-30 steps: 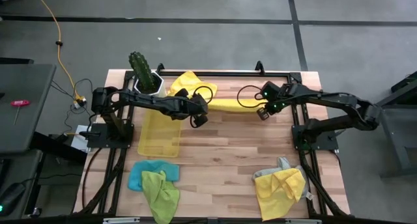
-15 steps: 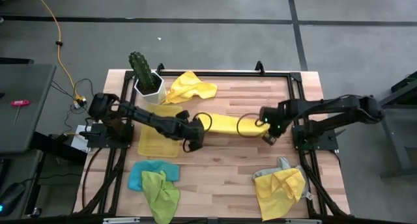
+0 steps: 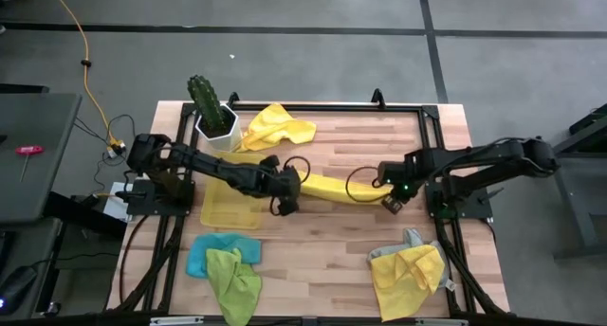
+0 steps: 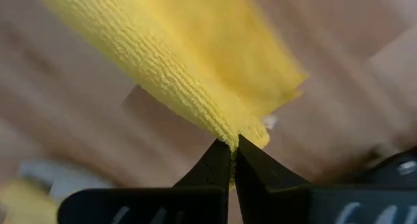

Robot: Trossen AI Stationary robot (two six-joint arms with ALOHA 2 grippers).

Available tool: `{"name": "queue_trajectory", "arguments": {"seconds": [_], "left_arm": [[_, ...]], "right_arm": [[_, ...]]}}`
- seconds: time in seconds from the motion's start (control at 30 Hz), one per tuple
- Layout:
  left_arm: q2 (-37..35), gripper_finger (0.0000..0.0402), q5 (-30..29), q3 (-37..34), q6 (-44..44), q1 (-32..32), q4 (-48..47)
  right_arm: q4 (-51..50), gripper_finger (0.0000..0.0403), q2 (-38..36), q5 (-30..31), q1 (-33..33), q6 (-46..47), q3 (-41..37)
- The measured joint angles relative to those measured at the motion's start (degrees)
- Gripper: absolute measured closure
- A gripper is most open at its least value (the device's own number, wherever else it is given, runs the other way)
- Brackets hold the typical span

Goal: Fold microfiber towels
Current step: Fold the top right yellow microfiber towel

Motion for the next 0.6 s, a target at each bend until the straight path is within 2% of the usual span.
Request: {"name": "queue_trajectory", "arguments": {"seconds": [0.27,0.6], "left_arm": [[0.33,0.0401,-0.23,-0.18,0.8,5.48,1.65],[2.9,0.0401,0.85,-0.24,0.83,7.37,3.42]], "right_arm": [[0.03,0.0403,0.0,7.15,-5.7,1.45,-0.02],[-0.27,0.0403,0.07,12.39,-6.31,4.77,-0.13]]}}
